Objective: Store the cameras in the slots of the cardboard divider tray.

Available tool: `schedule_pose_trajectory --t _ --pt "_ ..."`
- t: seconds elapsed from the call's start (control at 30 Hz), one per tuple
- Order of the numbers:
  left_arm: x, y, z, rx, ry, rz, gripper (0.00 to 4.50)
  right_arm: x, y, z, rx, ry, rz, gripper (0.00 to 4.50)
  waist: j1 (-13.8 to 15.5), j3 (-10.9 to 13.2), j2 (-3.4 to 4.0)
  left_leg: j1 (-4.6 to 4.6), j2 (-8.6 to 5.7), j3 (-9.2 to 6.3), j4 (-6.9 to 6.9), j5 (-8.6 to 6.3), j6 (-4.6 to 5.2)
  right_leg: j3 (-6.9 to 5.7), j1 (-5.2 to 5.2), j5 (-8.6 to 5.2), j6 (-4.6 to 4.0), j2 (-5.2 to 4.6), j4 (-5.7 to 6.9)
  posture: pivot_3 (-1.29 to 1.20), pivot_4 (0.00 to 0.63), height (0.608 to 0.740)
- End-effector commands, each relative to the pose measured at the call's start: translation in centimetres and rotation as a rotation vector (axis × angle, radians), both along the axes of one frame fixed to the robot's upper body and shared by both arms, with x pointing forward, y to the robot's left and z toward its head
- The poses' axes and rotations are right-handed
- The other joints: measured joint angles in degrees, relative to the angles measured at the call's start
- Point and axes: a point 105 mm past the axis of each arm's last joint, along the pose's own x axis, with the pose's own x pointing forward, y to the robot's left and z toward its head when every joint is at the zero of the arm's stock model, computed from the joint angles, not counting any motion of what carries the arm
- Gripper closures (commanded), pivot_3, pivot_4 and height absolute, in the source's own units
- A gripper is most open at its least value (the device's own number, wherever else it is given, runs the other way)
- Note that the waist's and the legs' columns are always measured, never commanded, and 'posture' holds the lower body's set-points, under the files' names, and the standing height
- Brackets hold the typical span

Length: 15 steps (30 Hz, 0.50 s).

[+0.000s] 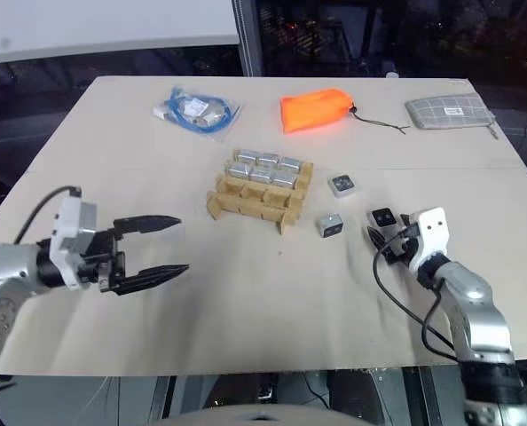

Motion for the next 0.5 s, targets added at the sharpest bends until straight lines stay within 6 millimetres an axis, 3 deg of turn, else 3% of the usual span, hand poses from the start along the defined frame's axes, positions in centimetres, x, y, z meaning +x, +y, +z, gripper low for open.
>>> schedule_pose_trajectory --t 0.03,0.1,0.13,0.27,0.33,0.5 --pt "-0.08 -0.16 1.54 0.033 -0.054 -0.021 0.04 0.60 0.09 -0.18 -0.015 0.005 -0.004 0.00 -0.03 0.01 0.00 0.00 0.00 0.00 0.00 0.01 -0.01 0.00 0.00 0.00 0.01 0.02 0.00 0.00 0.150 0.740" --pt "-0.05 -0.13 1.64 0.040 -0.061 -0.018 0.04 0.61 0.18 -0.37 -0.019 0.012 -0.002 0.00 -0.15 0.01 -0.01 -0.01 0.01 0.02 -0.02 0.07 -0.15 0.03 -0.02 0.01 0.01 0.07 -0.01 0.00 0.150 0.740" --pt "-0.02 -0.06 1.62 0.046 -0.062 -0.012 0.01 0.60 0.10 -0.45 -0.023 0.015 -0.007 0.25 -0.24 0.01 0.00 -0.01 0.02 0.03 -0.02 0.10 -0.20 0.04 -0.03 0.01 0.02 0.08 -0.01 0.00 0.150 0.740" --pt "-0.13 -0.05 1.40 0.039 -0.056 -0.003 0.00 0.52 -0.32 -0.37 -0.033 -0.002 -0.033 1.57 -0.55 0.01 -0.01 0.00 0.04 0.04 -0.02 0.09 -0.20 0.06 -0.03 0.01 0.02 0.09 -0.01 0.00 0.150 0.740" --pt "-0.14 -0.11 1.24 0.037 -0.053 -0.002 0.00 0.36 -0.18 -0.35 -0.035 -0.005 -0.022 2.60 -0.68 0.01 -0.01 0.00 0.04 0.04 -0.02 0.09 -0.19 0.06 -0.03 0.01 0.02 0.09 -0.01 0.00 0.150 0.740" --pt "0.33 -0.17 0.82 0.024 -0.050 0.019 0.00 0.18 0.33 0.21 -0.046 -0.039 0.023 2.63 -0.74 0.01 0.00 0.00 0.05 0.05 -0.02 0.09 -0.21 0.07 -0.03 0.01 0.03 0.09 -0.01 0.00 0.150 0.740"
